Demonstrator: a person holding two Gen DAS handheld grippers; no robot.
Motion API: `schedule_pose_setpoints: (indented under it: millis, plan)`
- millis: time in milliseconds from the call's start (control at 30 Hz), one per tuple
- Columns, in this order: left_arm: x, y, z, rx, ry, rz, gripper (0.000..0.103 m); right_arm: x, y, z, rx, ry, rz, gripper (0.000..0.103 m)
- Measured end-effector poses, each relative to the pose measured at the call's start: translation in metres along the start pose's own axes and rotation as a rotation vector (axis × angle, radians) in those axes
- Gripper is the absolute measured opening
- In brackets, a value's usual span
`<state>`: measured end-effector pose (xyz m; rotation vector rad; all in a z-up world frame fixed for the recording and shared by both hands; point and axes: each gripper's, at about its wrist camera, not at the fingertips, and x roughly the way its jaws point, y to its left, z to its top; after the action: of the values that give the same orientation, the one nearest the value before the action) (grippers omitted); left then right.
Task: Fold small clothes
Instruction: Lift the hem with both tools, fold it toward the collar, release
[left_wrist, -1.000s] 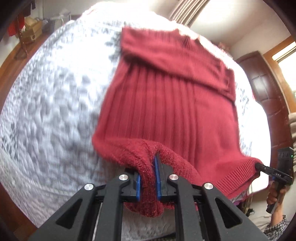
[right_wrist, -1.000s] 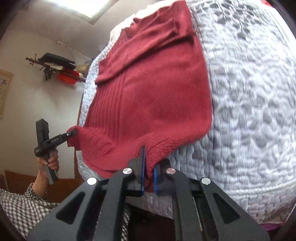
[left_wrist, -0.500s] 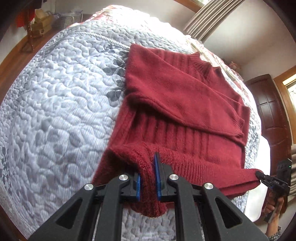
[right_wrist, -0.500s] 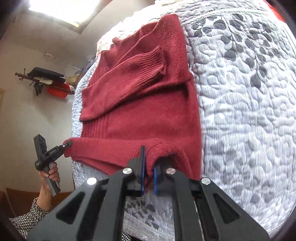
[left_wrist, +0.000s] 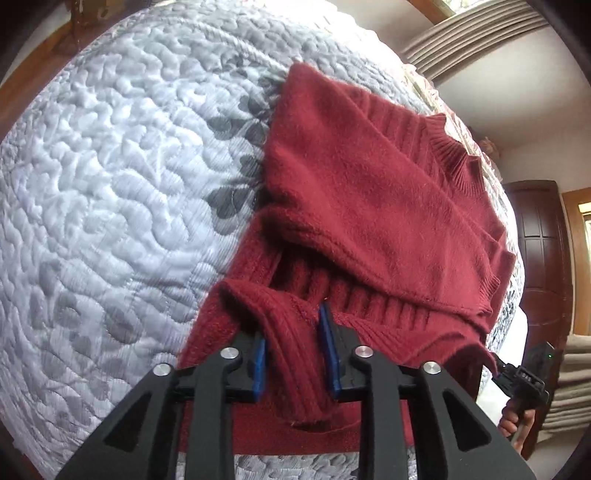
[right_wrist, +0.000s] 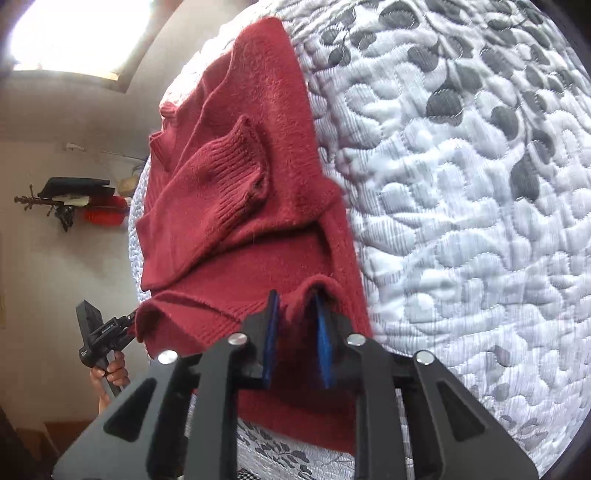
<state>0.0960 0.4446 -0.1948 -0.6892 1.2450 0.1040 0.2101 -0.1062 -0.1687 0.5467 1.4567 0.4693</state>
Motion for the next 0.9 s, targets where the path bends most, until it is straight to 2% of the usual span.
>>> schedule_pose_setpoints:
  millis: [33,100,300,400,467,733,800,867,900]
  plan:
    - [-0.006,-0.001,0.0,0.024,-0.022,0.016,0.04,-0.006,0.0,-0.001,-0.015,-0.014,-0.014,0.033]
    - [-0.021,-0.003,0.0,0.068,-0.076,0.059,0.047,-0.017,-0.001,-0.003,-0.04,-0.04,-0.044,0.036]
    - [-0.041,-0.014,0.004,0.202,-0.15,0.166,0.048,-0.04,0.013,-0.013,-0.202,-0.088,-0.141,0.036]
    - [-0.031,-0.028,0.004,0.305,-0.152,0.228,0.051,-0.028,0.031,-0.019,-0.333,-0.075,-0.221,0.043]
    - [-0.019,-0.038,0.005,0.363,-0.142,0.258,0.053,-0.017,0.04,-0.017,-0.375,-0.075,-0.25,0.046]
    - [0.025,-0.056,0.014,0.47,-0.102,0.323,0.054,0.025,0.047,-0.002,-0.416,-0.052,-0.316,0.046]
    - [0.03,-0.059,0.015,0.488,-0.099,0.328,0.055,0.031,0.051,0.0,-0.434,-0.05,-0.317,0.045]
    - [0.033,-0.06,0.017,0.491,-0.096,0.321,0.054,0.036,0.057,0.001,-0.452,-0.042,-0.314,0.029]
    - [0.034,-0.06,0.018,0.492,-0.094,0.311,0.047,0.039,0.06,0.002,-0.468,-0.032,-0.314,0.025]
